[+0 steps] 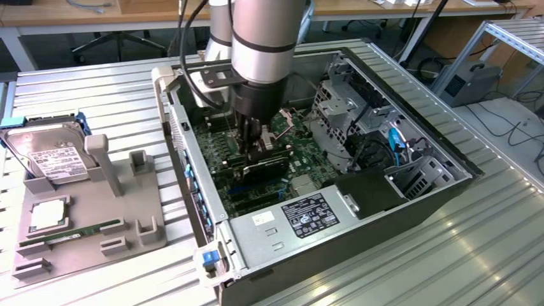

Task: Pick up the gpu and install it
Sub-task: 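Insert the gpu into the slot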

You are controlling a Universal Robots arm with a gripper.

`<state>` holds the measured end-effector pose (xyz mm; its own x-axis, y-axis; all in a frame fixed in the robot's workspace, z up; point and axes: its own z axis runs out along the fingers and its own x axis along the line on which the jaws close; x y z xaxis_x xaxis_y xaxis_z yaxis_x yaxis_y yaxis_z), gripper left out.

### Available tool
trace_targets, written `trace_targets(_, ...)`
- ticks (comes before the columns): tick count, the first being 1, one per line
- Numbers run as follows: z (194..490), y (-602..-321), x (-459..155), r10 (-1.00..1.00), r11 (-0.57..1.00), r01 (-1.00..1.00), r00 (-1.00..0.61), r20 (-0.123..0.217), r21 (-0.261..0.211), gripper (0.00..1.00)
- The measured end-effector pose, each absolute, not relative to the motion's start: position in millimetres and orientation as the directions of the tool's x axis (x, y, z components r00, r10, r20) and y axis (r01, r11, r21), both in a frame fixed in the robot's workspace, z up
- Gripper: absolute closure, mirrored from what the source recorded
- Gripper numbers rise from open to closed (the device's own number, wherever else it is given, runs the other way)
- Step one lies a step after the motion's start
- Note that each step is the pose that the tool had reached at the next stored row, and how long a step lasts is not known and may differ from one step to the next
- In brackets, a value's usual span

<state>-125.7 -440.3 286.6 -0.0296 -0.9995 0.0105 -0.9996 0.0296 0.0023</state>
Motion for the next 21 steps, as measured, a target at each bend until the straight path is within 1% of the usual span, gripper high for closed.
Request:
trace_targets(2, 292, -437, -126, -1.0, 0.03, -1.0, -0.03, 0.011, 0.002, 0.66)
trace_targets(3, 293, -437, -126, -1.0, 0.029, -1.0, -0.029, 0.011, 0.002, 0.68)
trace_targets(5, 293, -437, -125, -1.0, 0.029, -1.0, -0.029, 0.011, 0.003, 0.8)
trace_targets(6, 293, -437, -125, -1.0, 0.029, -1.0, -0.029, 0.011, 0.004, 0.8)
trace_targets(7, 293, -437, -124, -1.0, 0.03, -1.0, -0.029, 0.011, 0.006, 0.87)
trace_targets(8, 293, -437, -123, -1.0, 0.03, -1.0, -0.029, 0.011, 0.008, 0.87)
trace_targets(9, 293, -437, -120, -1.0, 0.03, -0.999, -0.029, 0.011, 0.012, 0.89)
trace_targets(17, 292, -437, -85, -1.0, 0.029, -0.998, -0.029, 0.013, 0.059, 0.89)
trace_targets(21, 291, -437, -75, -1.0, 0.029, -0.997, -0.028, 0.013, 0.071, 0.89)
